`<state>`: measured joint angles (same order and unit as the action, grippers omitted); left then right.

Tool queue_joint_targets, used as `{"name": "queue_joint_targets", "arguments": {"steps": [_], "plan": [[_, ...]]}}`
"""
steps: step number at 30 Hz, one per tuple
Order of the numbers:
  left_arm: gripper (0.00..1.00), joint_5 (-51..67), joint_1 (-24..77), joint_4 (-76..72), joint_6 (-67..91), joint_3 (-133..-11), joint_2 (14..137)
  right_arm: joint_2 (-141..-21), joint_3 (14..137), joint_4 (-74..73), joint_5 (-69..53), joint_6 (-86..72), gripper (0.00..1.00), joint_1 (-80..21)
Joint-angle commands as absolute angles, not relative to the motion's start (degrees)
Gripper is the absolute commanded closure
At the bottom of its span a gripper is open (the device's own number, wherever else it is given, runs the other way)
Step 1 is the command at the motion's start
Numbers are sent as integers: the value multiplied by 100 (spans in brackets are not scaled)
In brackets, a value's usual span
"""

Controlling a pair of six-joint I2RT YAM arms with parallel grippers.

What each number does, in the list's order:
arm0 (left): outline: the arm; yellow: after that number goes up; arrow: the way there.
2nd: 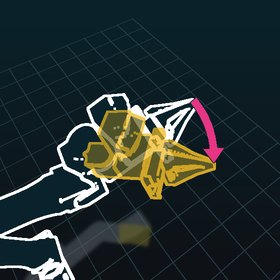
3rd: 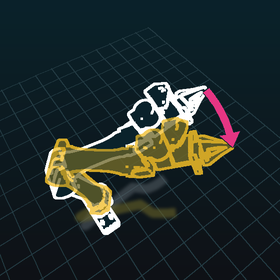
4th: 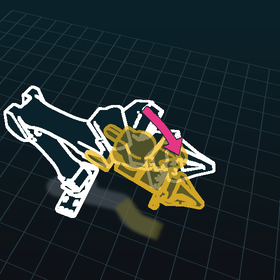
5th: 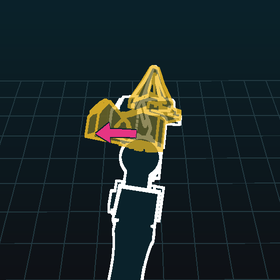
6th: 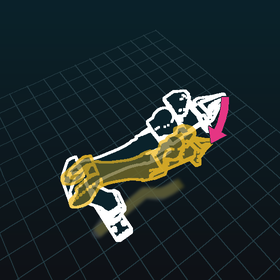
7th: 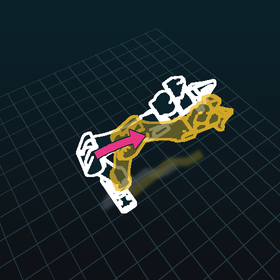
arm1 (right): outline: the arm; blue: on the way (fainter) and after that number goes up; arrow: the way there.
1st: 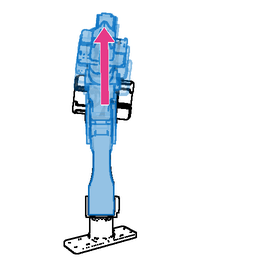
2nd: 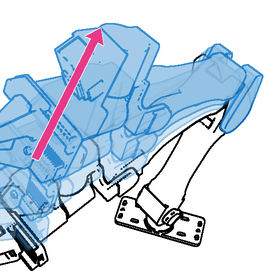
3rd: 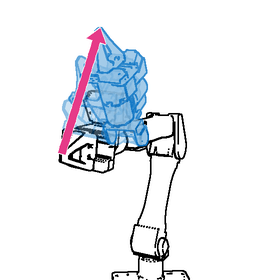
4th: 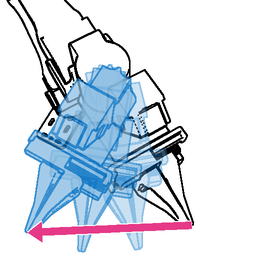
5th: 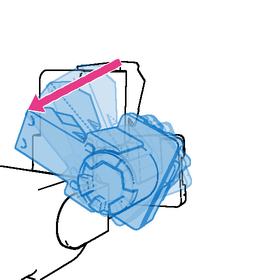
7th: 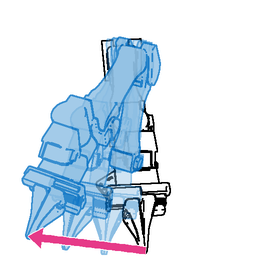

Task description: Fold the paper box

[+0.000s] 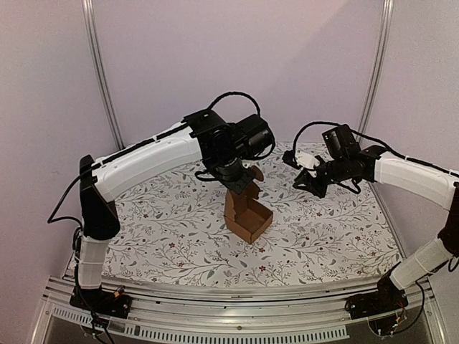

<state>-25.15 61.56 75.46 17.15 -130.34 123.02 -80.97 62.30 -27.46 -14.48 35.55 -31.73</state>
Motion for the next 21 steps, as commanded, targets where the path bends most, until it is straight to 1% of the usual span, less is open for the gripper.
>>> {"name": "queue_joint_targets", "arguments": {"steps": [1,5,8,17,21], "plan": [[100,-2589,6205,7424,1691,-13088,12366,-9137,7071,-2613,-1965,2677,83,-2848],[100,-2595,6207,7406,1663,-13168,12400,-10144,7904,-2811,-2522,2189,82,-2852],[100,-2617,6205,7411,1635,-13224,12434,-10695,8191,-2903,-2905,1875,82,-2899],[100,-2682,6214,7303,1553,-13245,12522,-11162,8308,-3156,-3552,1936,79,-3157],[100,-2647,6223,7248,1508,-13250,12595,-11235,8364,-3194,-3643,1925,79,-3248]]}}
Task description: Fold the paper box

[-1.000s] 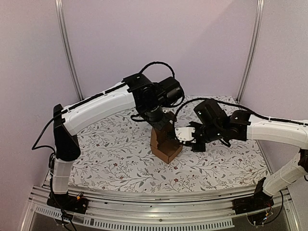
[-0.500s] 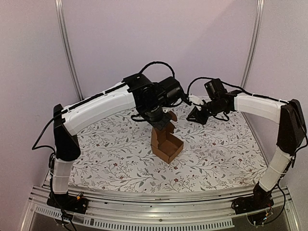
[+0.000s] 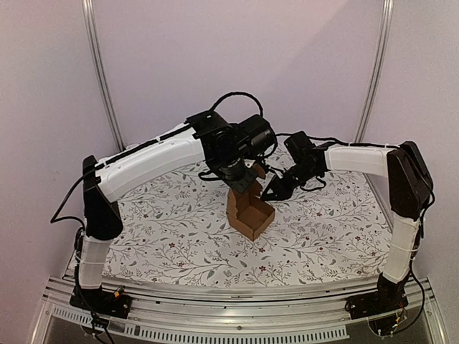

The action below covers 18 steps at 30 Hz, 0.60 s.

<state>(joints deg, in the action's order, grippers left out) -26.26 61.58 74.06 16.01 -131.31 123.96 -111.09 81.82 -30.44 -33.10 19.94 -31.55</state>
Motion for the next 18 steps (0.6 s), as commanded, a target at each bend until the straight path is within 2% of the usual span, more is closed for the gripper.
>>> {"name": "queue_joint_targets", "arguments": {"steps": [1,12,18], "plan": [[100,-2639,6229,7236,1499,-13246,12615,-11240,8379,-3190,-3679,1901,79,-3250],[100,-2699,6249,7180,1389,-13465,12863,-11360,8365,-3384,-3843,1873,78,-3194],[100,-2829,6249,7219,1279,-13440,12707,-10967,8196,-3772,-4063,2284,78,-2797]]}}
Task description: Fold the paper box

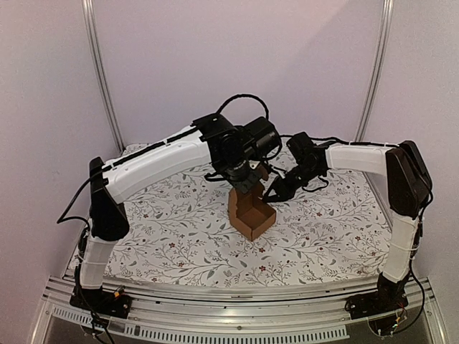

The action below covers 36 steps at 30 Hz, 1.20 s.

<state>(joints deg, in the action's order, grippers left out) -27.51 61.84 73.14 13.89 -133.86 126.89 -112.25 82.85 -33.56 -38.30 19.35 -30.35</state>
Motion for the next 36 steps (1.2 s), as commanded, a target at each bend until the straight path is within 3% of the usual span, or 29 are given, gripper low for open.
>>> {"name": "queue_joint_targets", "arguments": {"steps": [1,14,21,36], "plan": [[100,-2836,6249,7213,1249,-13439,12689,-10929,8184,-3784,-4067,2309,78,-2724],[100,-2834,6345,7048,1010,-13464,12715,-11663,8900,-3534,-3703,1526,78,-2636],[100,-2874,6363,6996,990,-13562,12809,-11578,8890,-3596,-3787,1656,78,-3045],[100,-2937,6544,6878,975,-13704,13101,-11471,8574,-3745,-3783,1733,77,-2659]]}}
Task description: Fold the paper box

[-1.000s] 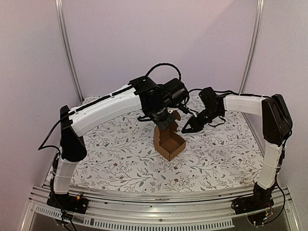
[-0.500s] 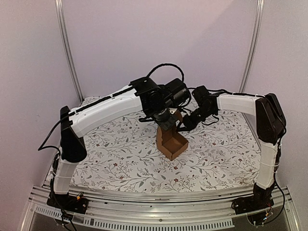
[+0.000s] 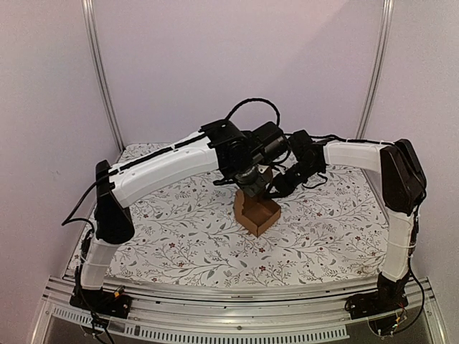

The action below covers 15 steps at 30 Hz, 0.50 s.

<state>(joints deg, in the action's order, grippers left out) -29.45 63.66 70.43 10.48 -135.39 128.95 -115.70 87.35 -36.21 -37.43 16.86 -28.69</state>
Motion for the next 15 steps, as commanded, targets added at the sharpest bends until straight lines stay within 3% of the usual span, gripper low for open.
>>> {"name": "queue_joint_targets", "arguments": {"steps": [1,10,15], "plan": [[100,-2947,6559,6881,941,-13721,13118,-11426,8536,-3771,-3785,1758,77,-2614],[100,-3343,6811,6883,592,-13848,13217,-10976,8168,-4241,-3725,2100,76,-2331],[100,-3478,6882,6886,471,-13860,13233,-9905,7437,-4275,-3638,2378,76,-2248]]}}
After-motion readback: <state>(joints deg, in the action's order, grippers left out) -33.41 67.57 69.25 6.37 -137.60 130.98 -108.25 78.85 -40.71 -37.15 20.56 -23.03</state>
